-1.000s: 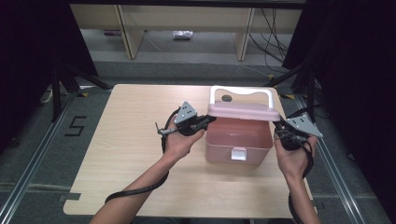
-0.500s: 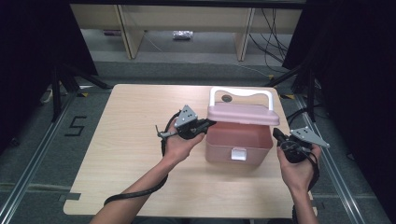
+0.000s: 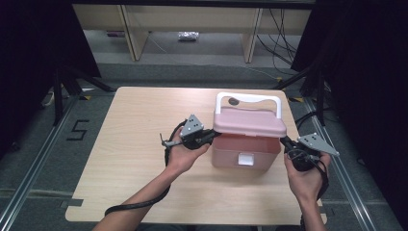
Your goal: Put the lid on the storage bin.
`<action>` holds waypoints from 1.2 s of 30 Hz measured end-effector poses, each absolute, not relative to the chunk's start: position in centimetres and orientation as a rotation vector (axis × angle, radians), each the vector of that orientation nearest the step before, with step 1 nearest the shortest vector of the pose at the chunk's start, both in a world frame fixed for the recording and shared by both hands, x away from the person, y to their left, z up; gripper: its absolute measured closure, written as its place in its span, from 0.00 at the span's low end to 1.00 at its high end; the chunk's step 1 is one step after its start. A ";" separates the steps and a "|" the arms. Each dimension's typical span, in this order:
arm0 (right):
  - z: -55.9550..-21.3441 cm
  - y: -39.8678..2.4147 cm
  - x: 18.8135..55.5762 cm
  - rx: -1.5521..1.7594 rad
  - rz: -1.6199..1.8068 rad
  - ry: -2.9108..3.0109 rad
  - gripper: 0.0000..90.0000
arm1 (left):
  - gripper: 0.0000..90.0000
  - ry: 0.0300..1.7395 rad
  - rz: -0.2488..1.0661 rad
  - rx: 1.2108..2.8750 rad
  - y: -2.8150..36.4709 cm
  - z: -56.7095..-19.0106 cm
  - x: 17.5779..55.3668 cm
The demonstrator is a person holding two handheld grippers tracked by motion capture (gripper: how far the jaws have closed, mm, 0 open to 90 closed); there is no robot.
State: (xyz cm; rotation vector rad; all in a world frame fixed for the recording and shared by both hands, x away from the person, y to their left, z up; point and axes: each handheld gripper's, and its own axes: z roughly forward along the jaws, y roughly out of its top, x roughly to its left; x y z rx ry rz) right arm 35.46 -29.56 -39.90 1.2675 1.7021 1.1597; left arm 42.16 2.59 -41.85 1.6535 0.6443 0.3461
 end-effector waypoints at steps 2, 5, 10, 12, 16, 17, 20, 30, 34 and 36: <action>-39.9 -29.4 35.3 1.290 1.164 1.697 1.00 | 1.00 0.641 0.348 1.661 2.6 -42.0 42.1; -40.0 -29.5 35.4 1.271 1.169 1.703 1.00 | 1.00 0.641 0.347 1.667 2.6 -42.0 42.0; -40.2 -29.6 35.4 1.286 1.164 1.728 1.00 | 1.00 0.634 0.341 1.686 2.7 -42.2 41.8; -40.3 -29.7 35.3 1.292 1.144 1.743 1.00 | 1.00 0.635 0.336 1.694 2.7 -42.3 41.7; -40.6 -29.8 34.7 1.340 1.098 1.753 1.00 | 1.00 0.637 0.323 1.705 2.9 -42.2 41.2; -40.7 -29.9 34.5 1.350 1.093 1.754 1.00 | 1.00 0.640 0.322 1.707 3.0 -42.2 41.0; -41.1 -30.4 34.4 1.340 1.076 1.744 1.00 | 1.00 0.640 0.316 1.714 3.3 -42.2 40.7; -42.1 -31.1 33.8 1.405 1.089 1.714 1.00 | 1.00 0.657 0.288 1.734 4.2 -43.1 39.5; -42.3 -31.4 33.6 1.401 1.064 1.717 1.00 | 1.00 0.652 0.279 1.744 4.4 -43.4 39.0; -42.5 -31.2 33.6 1.431 1.076 1.699 1.00 | 1.00 0.656 0.274 1.748 4.6 -43.6 38.8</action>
